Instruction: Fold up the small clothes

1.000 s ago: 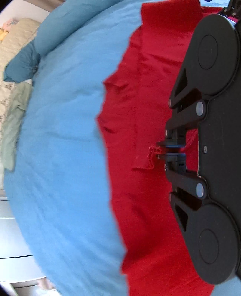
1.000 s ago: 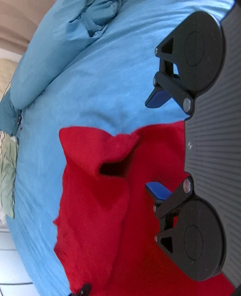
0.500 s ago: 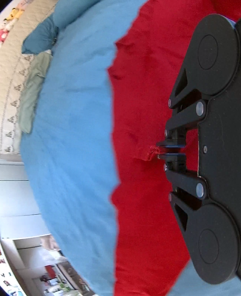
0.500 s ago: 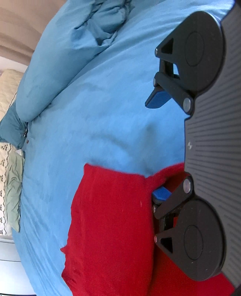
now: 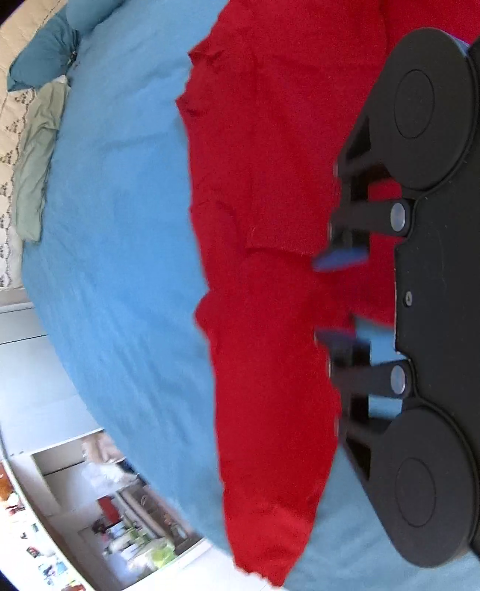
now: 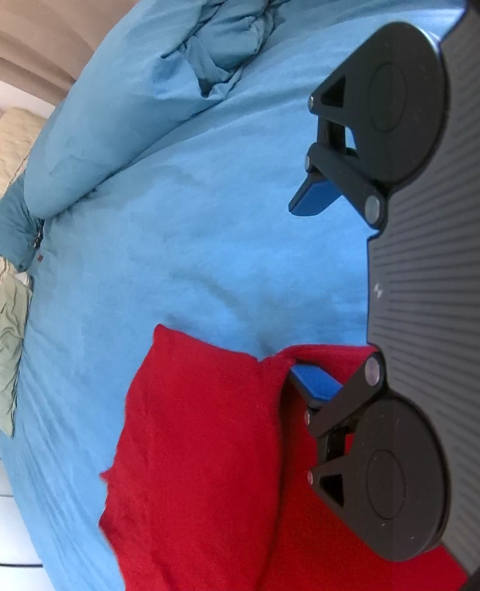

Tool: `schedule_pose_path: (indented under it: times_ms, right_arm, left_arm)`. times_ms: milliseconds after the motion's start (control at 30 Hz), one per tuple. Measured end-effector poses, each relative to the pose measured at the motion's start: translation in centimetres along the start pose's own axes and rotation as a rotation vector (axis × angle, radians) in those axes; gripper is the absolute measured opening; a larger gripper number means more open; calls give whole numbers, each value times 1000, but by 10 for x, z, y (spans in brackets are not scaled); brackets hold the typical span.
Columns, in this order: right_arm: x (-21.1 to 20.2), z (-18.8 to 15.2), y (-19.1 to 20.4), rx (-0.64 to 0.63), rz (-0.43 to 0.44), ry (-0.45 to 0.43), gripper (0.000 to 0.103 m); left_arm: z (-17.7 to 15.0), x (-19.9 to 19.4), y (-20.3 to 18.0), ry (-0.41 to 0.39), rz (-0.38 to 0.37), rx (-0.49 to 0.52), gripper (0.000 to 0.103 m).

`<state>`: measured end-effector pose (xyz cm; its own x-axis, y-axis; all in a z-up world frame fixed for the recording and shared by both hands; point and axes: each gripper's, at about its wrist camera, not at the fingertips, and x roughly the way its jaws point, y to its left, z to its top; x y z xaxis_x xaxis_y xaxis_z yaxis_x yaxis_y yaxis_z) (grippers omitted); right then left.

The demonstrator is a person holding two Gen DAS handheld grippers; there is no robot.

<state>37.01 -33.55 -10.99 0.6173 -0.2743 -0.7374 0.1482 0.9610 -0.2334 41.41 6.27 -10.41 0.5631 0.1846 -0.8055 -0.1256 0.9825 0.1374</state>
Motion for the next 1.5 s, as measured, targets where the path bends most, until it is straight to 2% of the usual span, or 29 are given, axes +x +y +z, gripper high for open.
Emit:
schedule_pose_path:
  times_ms: [33,67,167,267,400,467,567,633,700,733,867,933,1067,1233,1333,1400,1500]
  right_arm:
    - [-12,6,1,22,64,-21,103]
    - [-20,11,4,48,132,-42,103]
    - [-15,25,24,86,268,-60,103]
    - [17,26,46,115,319,-24,103]
    - [58,5,38,182,309,105,103]
    - [56,-2,30,189,339,77,103]
    - [50,13,34,146,319,89,103]
    - [42,31,34,141,358,-2,103]
    - [44,52,43,107,370,-58,103]
    - [54,62,50,87,367,-59,103]
    - [100,82,60,91,355,-31,103]
    - [123,84,55,109,334,12,103]
    - [145,82,32,174,302,6,103]
    - [136,88,33,171,285,8,103]
    - [101,80,42,163,351,-44,103]
    - [85,66,48,133,391,-25,103]
    - [75,42,50,86,382,30,103]
  left_arm:
    - [2,-7,0,-15,-13,10,71]
    - [4,-15,-1,-32,-36,25,75]
    - [9,-17,-20,-43,-135,72,76]
    - [8,-2,-42,-21,-212,82,77]
    - [-1,19,-60,32,-257,109,77]
    - [-4,26,-62,70,-258,106,77]
    - [-4,23,-58,68,-268,111,77]
    - [4,18,-58,45,-285,120,77]
    - [13,19,-59,29,-304,123,83]
    - [16,22,-62,30,-309,118,89]
    - [16,42,-67,41,-293,110,89]
    - [10,53,-65,74,-284,112,89]
    - [-5,52,-63,36,-296,163,90]
    - [0,51,-60,57,-290,147,90]
    - [4,41,-57,56,-270,127,90]
    - [-1,36,-51,80,-272,111,90]
    - [-14,39,-45,106,-268,103,90]
